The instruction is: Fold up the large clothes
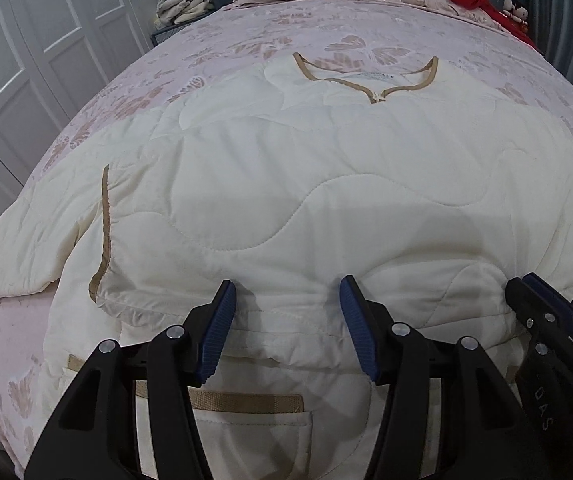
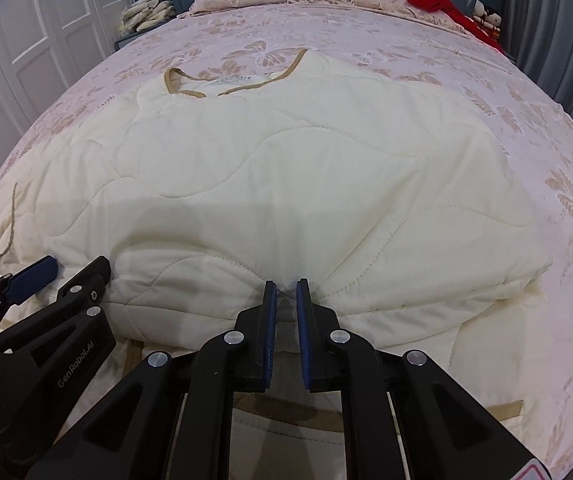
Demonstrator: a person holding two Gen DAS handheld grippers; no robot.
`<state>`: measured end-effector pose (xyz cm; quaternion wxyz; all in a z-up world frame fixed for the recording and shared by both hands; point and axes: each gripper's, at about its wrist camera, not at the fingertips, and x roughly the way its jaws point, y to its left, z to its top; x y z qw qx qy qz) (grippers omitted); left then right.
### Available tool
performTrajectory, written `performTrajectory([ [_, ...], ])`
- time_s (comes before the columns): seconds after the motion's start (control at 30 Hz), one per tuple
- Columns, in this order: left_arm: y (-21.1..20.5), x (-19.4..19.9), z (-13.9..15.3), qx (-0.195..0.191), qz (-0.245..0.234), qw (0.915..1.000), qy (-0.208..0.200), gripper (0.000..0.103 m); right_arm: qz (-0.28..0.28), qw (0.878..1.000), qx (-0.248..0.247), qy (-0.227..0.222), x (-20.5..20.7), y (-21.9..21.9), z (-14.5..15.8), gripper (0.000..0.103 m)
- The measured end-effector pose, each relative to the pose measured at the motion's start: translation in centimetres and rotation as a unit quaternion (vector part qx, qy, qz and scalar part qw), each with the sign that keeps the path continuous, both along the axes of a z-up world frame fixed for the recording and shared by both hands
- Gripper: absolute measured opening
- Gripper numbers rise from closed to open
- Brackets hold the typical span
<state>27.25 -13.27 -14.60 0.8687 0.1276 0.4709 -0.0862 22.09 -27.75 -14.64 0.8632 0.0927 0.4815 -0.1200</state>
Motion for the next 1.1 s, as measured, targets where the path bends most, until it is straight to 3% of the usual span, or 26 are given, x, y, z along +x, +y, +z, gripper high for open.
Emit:
performTrajectory([
  [0.27, -0.4, -0.3, -0.8, 0.007, 0.003, 0.9997, -0.022, 0.052, -0.004, 1.000, -0.022, -0.012, 0.0, 0.6, -0.9, 0.009],
  [0.47, -0.2, -0.5, -1.1, -0.005, 0.003, 0.9994, -0.035, 0.053, -0.005, 1.000, -0.010, -0.018, -0.1, 0.4, -1.2, 0.009],
  [0.57, 1.3, -0.4, -0.5, -0.056, 0.005, 0.9981, -0.027, 0.054, -0.004, 1.000, -0.003, -0.021, -0.2, 0.1, -1.1, 0.009],
  [0.67, 5.4, -0.6, 1.9, -0.142, 0.017, 0.9898, -0.001, 0.057, 0.001, 1.000, -0.004, -0.016, -0.2, 0.2, -0.5, 0.009],
  [0.7, 7.2, -0.8, 2.9, -0.159, 0.030, 0.9868, -0.005, 0.066, 0.002, 1.000, -0.012, -0.011, -0.4, 0.5, 0.3, 0.010],
  [0.73, 10.7, -1.1, 4.5, -0.186, 0.059, 0.9806, -0.016, 0.086, 0.000, 1.000, -0.021, -0.006, -0.7, 0.8, 1.1, 0.019],
  [0.77, 13.3, -1.3, 5.4, -0.203, 0.084, 0.9752, -0.029, 0.093, -0.007, 1.000, -0.027, -0.006, -1.2, 1.2, 2.0, 0.027],
  [0.8, 16.9, -1.4, 6.4, -0.221, 0.115, 0.9674, -0.045, 0.095, -0.010, 1.000, -0.026, -0.009, -1.7, 1.5, 2.7, 0.046],
  [0.83, 20.6, -1.2, 7.0, -0.230, 0.145, 0.9610, -0.052, 0.095, -0.009, 1.000, -0.018, -0.020, -2.5, 2.2, 3.6, 0.052],
  [0.93, 29.8, 0.3, 6.6, -0.233, 0.227, 0.9448, -0.039, 0.095, 0.002, 0.999, -0.012, -0.032, -4.5, 4.9, 5.3, 0.055],
  [1.03, 40.7, 1.9, 5.1, -0.245, 0.341, 0.9067, -0.038, 0.095, 0.025, 0.999, 0.001, -0.034, -5.7, 8.2, 5.9, 0.056],
  [1.1, 45.7, 2.6, 3.9, -0.253, 0.394, 0.8830, -0.031, 0.095, 0.043, 0.999, 0.006, -0.029, -6.3, 10.2, 6.0, 0.058],
])
